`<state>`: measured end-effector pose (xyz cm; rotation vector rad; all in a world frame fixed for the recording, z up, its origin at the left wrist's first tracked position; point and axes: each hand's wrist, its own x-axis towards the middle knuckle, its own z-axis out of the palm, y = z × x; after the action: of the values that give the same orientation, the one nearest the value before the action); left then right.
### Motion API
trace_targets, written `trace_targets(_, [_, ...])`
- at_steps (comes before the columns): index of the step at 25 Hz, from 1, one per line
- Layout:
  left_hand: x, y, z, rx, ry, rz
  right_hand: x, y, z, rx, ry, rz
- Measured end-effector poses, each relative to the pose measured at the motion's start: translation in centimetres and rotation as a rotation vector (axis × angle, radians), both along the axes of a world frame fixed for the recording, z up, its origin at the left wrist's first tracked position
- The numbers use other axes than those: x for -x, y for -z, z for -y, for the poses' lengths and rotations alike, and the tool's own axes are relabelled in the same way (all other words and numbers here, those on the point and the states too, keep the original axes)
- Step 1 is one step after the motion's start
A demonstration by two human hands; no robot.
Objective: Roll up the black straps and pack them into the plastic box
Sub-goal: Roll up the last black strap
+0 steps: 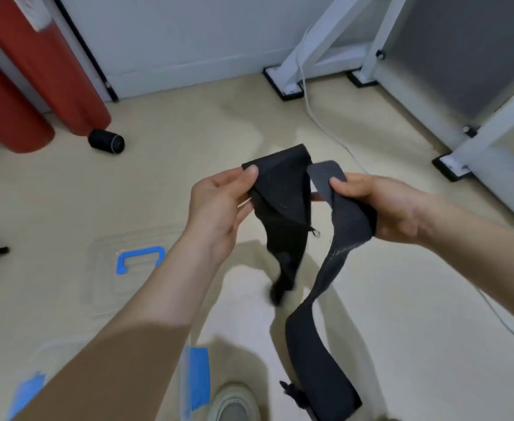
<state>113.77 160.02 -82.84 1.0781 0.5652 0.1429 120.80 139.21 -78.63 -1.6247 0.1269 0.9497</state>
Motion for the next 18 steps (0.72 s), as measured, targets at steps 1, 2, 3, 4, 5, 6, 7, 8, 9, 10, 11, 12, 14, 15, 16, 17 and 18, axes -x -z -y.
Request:
trace_targets(1, [1.2, -3.2, 0.4, 0.079, 0.006, 0.036, 0.7, -2.5, 0.1, -0.022, -0.024, 0.053])
trace_targets(2, [2.6, -6.5, 1.1, 0.12, 0.015, 0.07, 1.7, -5.0, 0.3, -0.046, -0.049, 0.104])
trace_targets(3, [3.8, -9.4, 1.7, 0.145, 0.013, 0.107, 3.0, -7.6, 0.5, -0.075, -0.072, 0.144])
trace_targets(4, [5.0, -12.3, 2.2, 0.155, 0.001, 0.139, 4.4, -10.2, 0.6, -0.104, -0.098, 0.172])
trace_targets(5, [6.5, -14.7, 2.8, 0.16, -0.014, 0.155, 6.0, -12.5, 0.7, -0.133, -0.12, 0.189])
trace_targets(6, [8.4, -17.3, 3.5, 0.16, -0.017, 0.164, 8.1, -14.7, 1.2, -0.163, -0.131, 0.218])
trace_targets(7, [9.8, -19.7, 4.1, 0.155, -0.005, 0.175, 9.9, -16.6, 1.5, -0.198, -0.129, 0.256])
trace_targets(8, [11.2, -21.7, 4.5, 0.141, 0.003, 0.187, 11.6, -18.1, 1.8, -0.231, -0.114, 0.293])
trace_targets(9, [12.8, -23.5, 4.8, 0.118, 0.001, 0.201, 13.3, -19.6, 2.0, -0.261, -0.098, 0.333])
trace_targets(10, [14.3, -25.0, 5.0, 0.097, -0.015, 0.213, 14.9, -20.7, 2.1, -0.281, -0.094, 0.375])
trace_targets(11, [16.1, -26.3, 5.1, 0.077, -0.041, 0.223, 16.5, -21.9, 2.2, -0.29, -0.102, 0.418])
trace_targets(12, [17.7, -27.3, 5.1, 0.063, -0.07, 0.225, 18.0, -22.9, 2.1, -0.294, -0.112, 0.452])
trace_targets(14, [20.9, -28.8, 5.1, 0.039, -0.128, 0.221, 20.8, -24.6, 1.8, -0.299, -0.134, 0.505])
trace_targets(15, [22.3, -29.2, 5.2, 0.014, -0.16, 0.213, 21.9, -25.3, 1.6, -0.302, -0.148, 0.52])
trace_targets(16, [23.8, -29.6, 5.1, -0.042, -0.191, 0.205, 23.1, -25.8, 1.4, -0.299, -0.156, 0.528])
trace_targets(17, [25.1, -29.9, 5.0, -0.114, -0.211, 0.199, 24.0, -26.2, 1.3, -0.299, -0.156, 0.522])
trace_targets(18, [26.5, -30.2, 5.0, -0.199, -0.204, 0.196, 24.6, -26.5, 1.3, -0.31, -0.148, 0.492])
